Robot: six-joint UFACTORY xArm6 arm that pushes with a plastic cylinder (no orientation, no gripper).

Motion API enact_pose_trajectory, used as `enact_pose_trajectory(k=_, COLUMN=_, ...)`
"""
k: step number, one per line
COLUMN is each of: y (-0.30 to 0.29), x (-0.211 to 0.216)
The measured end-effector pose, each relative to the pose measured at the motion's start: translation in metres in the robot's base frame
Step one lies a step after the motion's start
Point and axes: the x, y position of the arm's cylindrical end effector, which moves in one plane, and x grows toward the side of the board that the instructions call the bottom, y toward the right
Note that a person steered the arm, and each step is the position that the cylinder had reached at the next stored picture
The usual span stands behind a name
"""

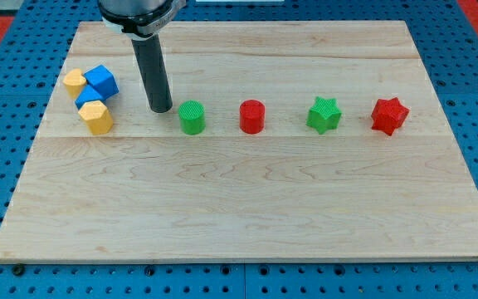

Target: Place the circles and stars at the right of the board

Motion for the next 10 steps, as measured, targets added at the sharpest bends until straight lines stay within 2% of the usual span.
enact_pose_trajectory(k=3, y=0.018, x=0.022)
enact_pose_trajectory(k=4, y=0.089, x=0.056)
enact_pose_trajectory(k=5, y=0.221, x=0.057)
enact_pose_trajectory(k=6, y=0.311, x=0.065)
enact_pose_trajectory(k=7, y=0.356, x=0.08)
enact_pose_trajectory(k=8, y=0.413, x=0.064)
enact_pose_trajectory(k=9, y=0.393, x=0.063)
enact_pose_trajectory(k=10, y=0.345, x=0.055)
